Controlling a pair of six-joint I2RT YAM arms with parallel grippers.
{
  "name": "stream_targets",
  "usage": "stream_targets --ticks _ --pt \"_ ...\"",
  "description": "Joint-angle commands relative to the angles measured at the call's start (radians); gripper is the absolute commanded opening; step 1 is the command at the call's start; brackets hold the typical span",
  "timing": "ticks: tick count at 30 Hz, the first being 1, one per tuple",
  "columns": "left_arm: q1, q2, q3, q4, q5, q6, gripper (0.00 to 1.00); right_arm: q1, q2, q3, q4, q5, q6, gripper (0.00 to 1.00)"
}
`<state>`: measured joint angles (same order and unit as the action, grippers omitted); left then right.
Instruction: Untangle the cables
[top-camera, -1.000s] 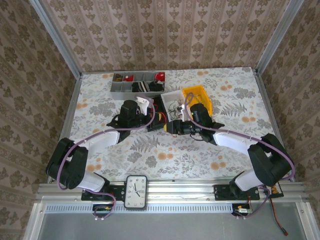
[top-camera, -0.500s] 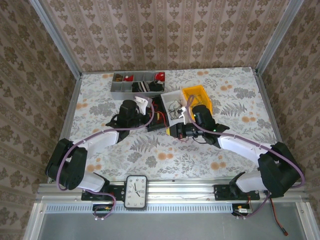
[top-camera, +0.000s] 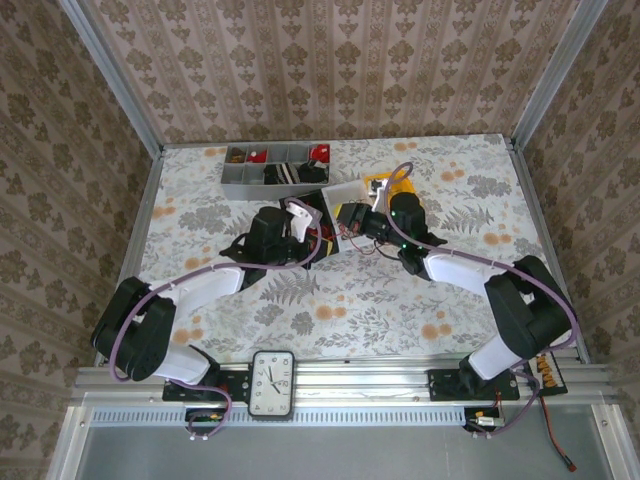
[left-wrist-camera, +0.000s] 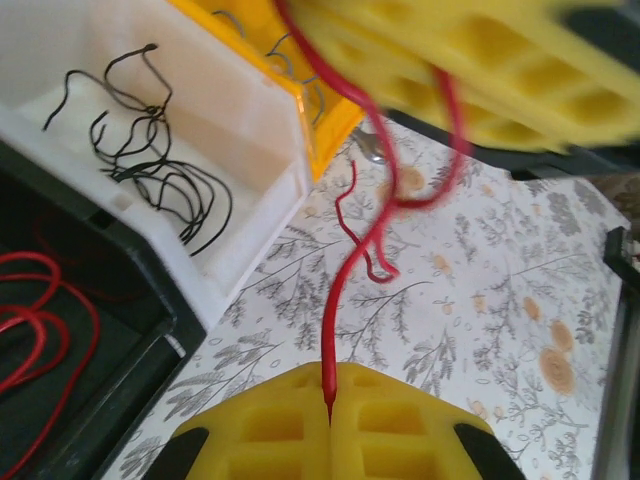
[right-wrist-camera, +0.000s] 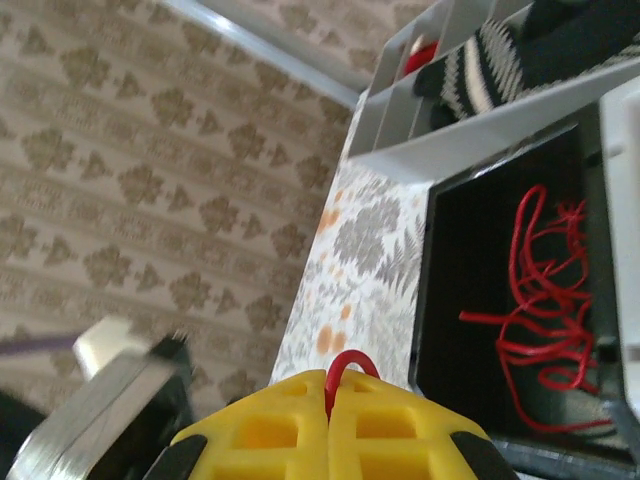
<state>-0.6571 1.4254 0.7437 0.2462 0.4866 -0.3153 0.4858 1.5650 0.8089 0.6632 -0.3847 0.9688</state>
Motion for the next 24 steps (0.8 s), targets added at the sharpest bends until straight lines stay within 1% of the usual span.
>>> stream_targets --ticks 1,7,10,12,14,15,16,17,18,20,24 --pt "-0.02 -0.023 0.018 0.044 0.123 0.011 0.0 -0.006 0.019 0.07 0.031 0.149 0.046 0.01" --pt "-0.077 0.013 0.103 -0.024 0.199 0.055 0.0 -0.001 0.011 0.094 -0.061 0.204 0.028 0.01" --pt "-0.102 0.036 0.137 -0.033 0.231 0.066 0.0 0.003 0.003 0.077 -0.062 0.219 0.033 0.01" --pt "-0.107 0.052 0.153 -0.041 0.234 0.073 0.0 0.002 -0.001 0.062 -0.043 0.2 0.035 0.01" --pt "-0.098 0.055 0.139 -0.015 0.196 0.056 0.13 0.002 -0.006 0.049 -0.01 0.164 0.028 0.01" --pt "-0.083 0.049 0.116 0.033 0.181 0.028 0.27 0.002 -0.011 0.042 0.009 0.14 0.023 0.01" --pt "-0.067 0.044 0.09 0.081 0.173 -0.007 0.46 0.002 -0.016 0.036 0.025 0.12 0.02 0.01" --pt "-0.041 0.038 0.06 0.142 0.171 -0.053 0.59 0.001 -0.02 0.027 0.046 0.094 0.02 0.01" --pt "-0.015 0.032 0.032 0.197 0.175 -0.101 0.68 -0.002 -0.024 0.021 0.061 0.068 0.022 0.01" --pt "0.031 0.01 -0.013 0.281 0.192 -0.173 0.77 -0.005 -0.032 0.009 0.086 0.02 0.026 0.0" --pt "0.12 -0.069 -0.087 0.372 0.228 -0.264 0.82 -0.007 -0.052 -0.005 0.128 -0.07 0.032 0.0"
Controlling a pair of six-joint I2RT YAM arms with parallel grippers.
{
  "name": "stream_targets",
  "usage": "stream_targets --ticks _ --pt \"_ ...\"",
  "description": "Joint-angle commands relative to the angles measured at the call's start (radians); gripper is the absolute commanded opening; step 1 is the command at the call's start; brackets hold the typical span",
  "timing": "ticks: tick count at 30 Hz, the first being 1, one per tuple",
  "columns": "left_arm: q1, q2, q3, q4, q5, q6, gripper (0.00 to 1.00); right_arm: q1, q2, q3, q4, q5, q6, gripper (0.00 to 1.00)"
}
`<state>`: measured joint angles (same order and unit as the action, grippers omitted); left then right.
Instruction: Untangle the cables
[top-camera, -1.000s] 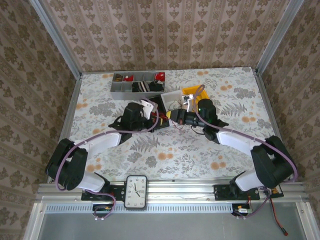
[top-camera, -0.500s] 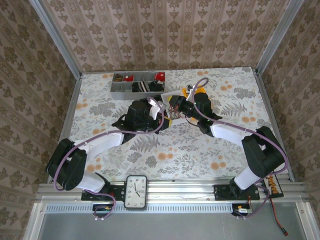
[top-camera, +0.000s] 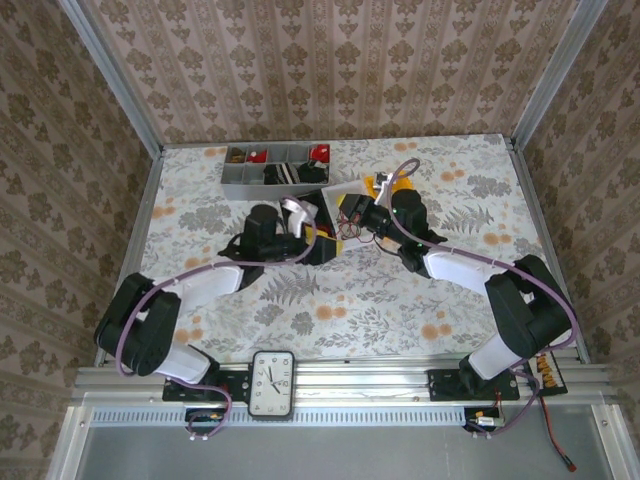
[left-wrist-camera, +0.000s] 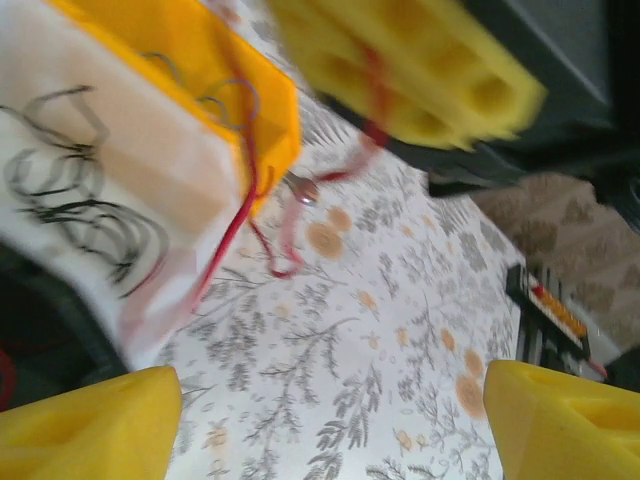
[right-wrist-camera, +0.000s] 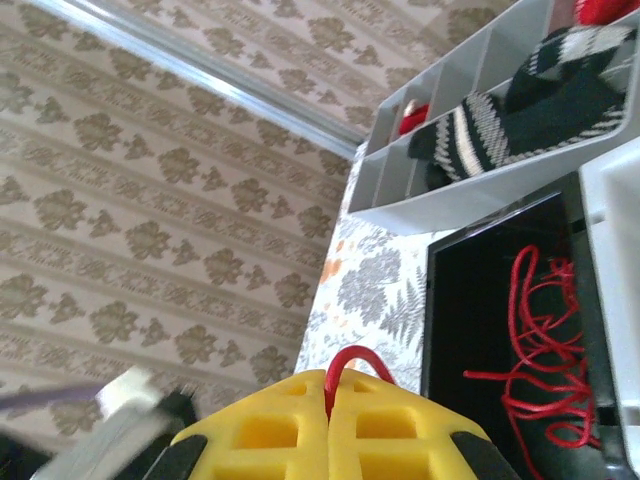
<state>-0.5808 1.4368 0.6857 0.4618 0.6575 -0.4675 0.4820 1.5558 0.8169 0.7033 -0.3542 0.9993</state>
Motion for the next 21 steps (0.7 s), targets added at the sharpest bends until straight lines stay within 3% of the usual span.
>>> stream_targets --ticks 1,5,10,13,16,21 --pt "0.064 -0.099 -0.039 0.158 0.07 -0.125 0.82 -0.003 -0.048 -0.015 0.095 -0.118 0.001 0.0" --pt "0.118 -0.168 -0.052 0.117 0.116 -0.139 0.83 -0.003 -0.08 -0.023 0.105 -0.195 -0.008 0.0" --pt "0.114 -0.15 -0.009 0.074 0.268 -0.154 0.82 -0.003 -0.116 -0.03 0.113 -0.249 -0.024 0.0" --pt "0.082 -0.135 0.015 -0.004 0.28 -0.097 0.82 -0.003 -0.121 -0.029 0.109 -0.24 -0.018 0.0" --pt "0.017 -0.143 0.048 -0.128 0.168 0.04 0.81 -0.003 -0.104 -0.016 0.118 -0.246 0.005 0.0" --pt "-0.103 -0.133 0.069 -0.168 -0.238 0.195 0.82 -0.003 -0.07 -0.001 0.151 -0.269 0.056 0.01"
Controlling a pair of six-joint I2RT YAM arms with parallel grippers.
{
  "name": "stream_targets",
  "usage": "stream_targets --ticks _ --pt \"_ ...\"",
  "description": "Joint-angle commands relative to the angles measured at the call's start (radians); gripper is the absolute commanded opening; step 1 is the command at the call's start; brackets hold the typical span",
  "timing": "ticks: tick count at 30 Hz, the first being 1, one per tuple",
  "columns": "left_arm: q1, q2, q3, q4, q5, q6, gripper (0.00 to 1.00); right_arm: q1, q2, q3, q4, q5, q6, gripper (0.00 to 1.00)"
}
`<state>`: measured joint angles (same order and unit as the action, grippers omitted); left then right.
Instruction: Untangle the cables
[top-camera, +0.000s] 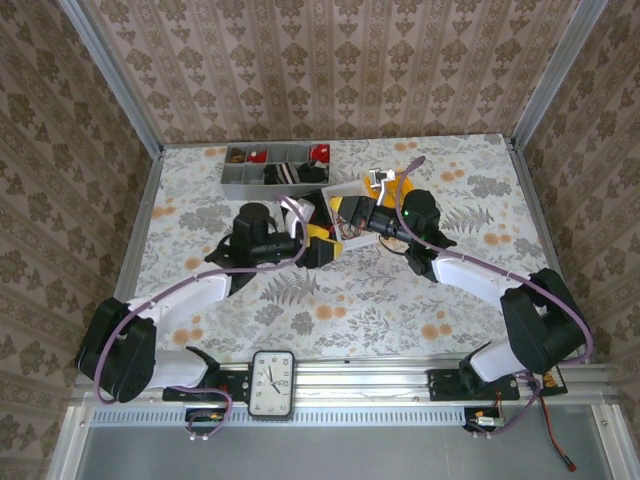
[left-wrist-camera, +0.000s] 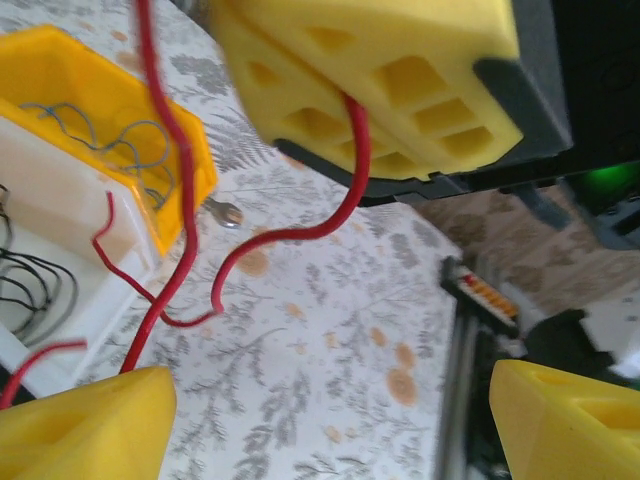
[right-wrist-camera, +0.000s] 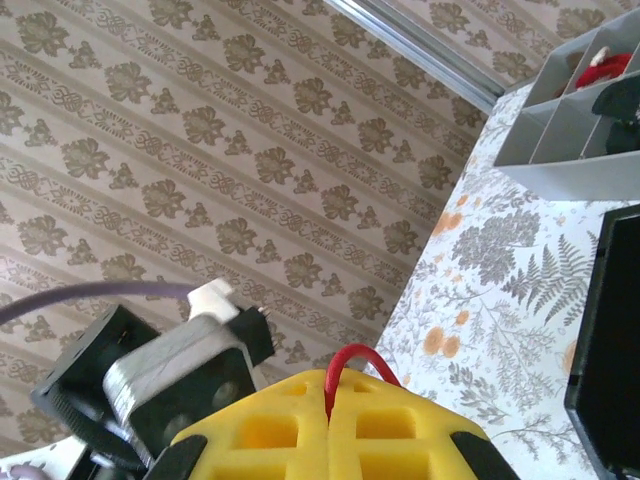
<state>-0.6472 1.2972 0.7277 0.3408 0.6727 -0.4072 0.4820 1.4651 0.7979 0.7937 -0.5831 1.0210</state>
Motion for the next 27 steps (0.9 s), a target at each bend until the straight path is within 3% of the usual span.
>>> stream_targets --ticks 1,7,16,19,22,24,27 --pt "-0.051 0.013 0.026 -0.038 -0.32 0.148 0.82 -0.003 0.024 0.02 0.064 -0.041 0.039 0.0" --pt "-0.118 0.073 0.043 0.026 -0.613 0.202 0.82 -0.002 0.031 0.017 0.089 -0.044 0.064 0.01" --pt "-0.144 0.175 0.07 0.141 -0.653 0.167 0.77 0.0 0.061 -0.005 0.196 -0.031 0.136 0.0" --pt "-0.142 0.193 0.066 0.163 -0.649 0.141 0.65 0.0 0.056 -0.012 0.199 -0.028 0.138 0.0" --pt "-0.123 0.207 0.06 0.172 -0.626 0.088 0.45 -0.005 0.039 -0.024 0.189 -0.022 0.129 0.0" --pt "-0.096 0.207 0.042 0.191 -0.608 0.037 0.26 -0.009 0.023 -0.035 0.174 -0.019 0.12 0.0" --pt "-0.049 0.187 0.009 0.234 -0.555 -0.019 0.12 -0.02 -0.009 -0.064 0.139 -0.007 0.105 0.0"
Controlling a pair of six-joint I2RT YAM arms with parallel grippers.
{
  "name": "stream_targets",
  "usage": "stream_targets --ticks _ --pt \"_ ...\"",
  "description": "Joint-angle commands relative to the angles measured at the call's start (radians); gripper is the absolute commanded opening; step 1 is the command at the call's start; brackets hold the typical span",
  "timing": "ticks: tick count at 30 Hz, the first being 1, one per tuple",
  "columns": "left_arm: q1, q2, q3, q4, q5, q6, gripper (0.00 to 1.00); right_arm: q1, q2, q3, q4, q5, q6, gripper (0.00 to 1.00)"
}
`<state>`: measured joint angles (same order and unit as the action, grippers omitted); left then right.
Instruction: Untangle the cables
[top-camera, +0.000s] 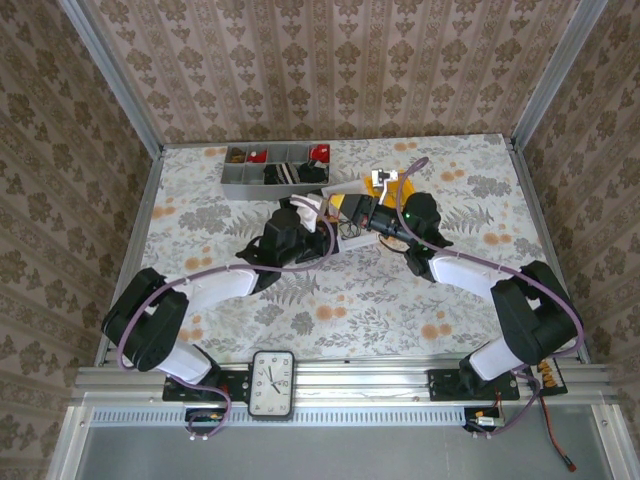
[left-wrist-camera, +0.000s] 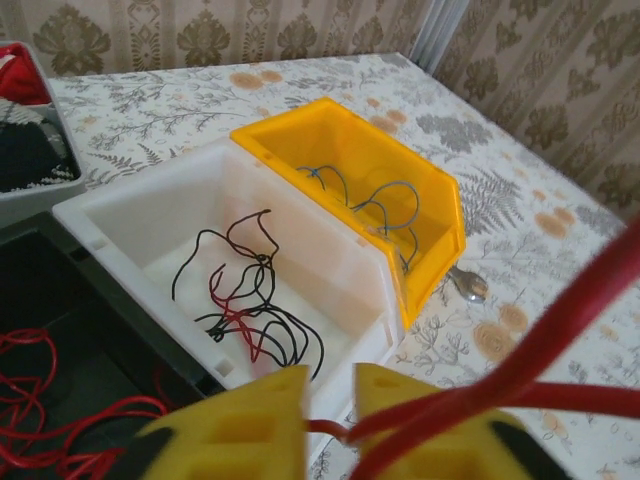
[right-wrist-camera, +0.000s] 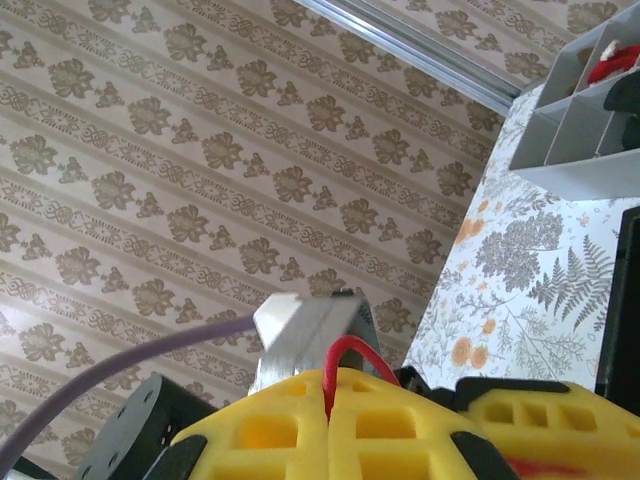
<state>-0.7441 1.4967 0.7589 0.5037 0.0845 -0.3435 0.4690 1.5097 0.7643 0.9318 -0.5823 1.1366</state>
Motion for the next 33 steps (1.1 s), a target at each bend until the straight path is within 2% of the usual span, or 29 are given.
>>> stream_targets --ticks 1,4,10,14,17,23,24,26,29,33 --pt "0.062 -0.024 -0.032 0.081 0.053 -0.095 0.09 -0.011 -0.063 -0.044 -0.011 0.001 -0.018 0.0" --pt "0.127 -0.066 -0.064 0.147 0.205 -0.157 0.03 -0.027 -0.095 -0.096 -0.065 0.05 -0.044 0.0" --pt "0.263 -0.147 -0.097 0.252 0.585 -0.295 0.01 -0.068 -0.111 -0.183 -0.119 0.167 -0.056 0.0" --pt "0.281 -0.19 -0.084 0.205 0.705 -0.286 0.01 -0.069 -0.105 -0.174 -0.184 0.191 -0.082 0.0" --pt "0.281 -0.181 -0.078 0.259 0.772 -0.33 0.0 -0.056 -0.07 -0.151 -0.224 0.202 -0.105 0.0" --pt "0.281 -0.086 -0.056 0.573 0.782 -0.539 0.0 0.013 0.043 -0.087 -0.259 0.225 -0.147 0.0" --pt "0.31 -0.064 -0.044 0.618 0.78 -0.573 0.0 0.023 0.065 -0.078 -0.254 0.225 -0.141 0.0" --pt "0.317 -0.031 -0.016 0.656 0.77 -0.604 0.0 0.039 0.101 -0.068 -0.232 0.217 -0.129 0.0" --pt "0.318 -0.012 0.011 0.59 0.695 -0.553 0.0 0.049 0.123 -0.051 -0.224 0.198 -0.13 0.0" --pt "0.302 -0.043 0.011 0.386 0.459 -0.376 0.0 0.051 0.125 -0.013 -0.297 0.176 -0.17 0.03"
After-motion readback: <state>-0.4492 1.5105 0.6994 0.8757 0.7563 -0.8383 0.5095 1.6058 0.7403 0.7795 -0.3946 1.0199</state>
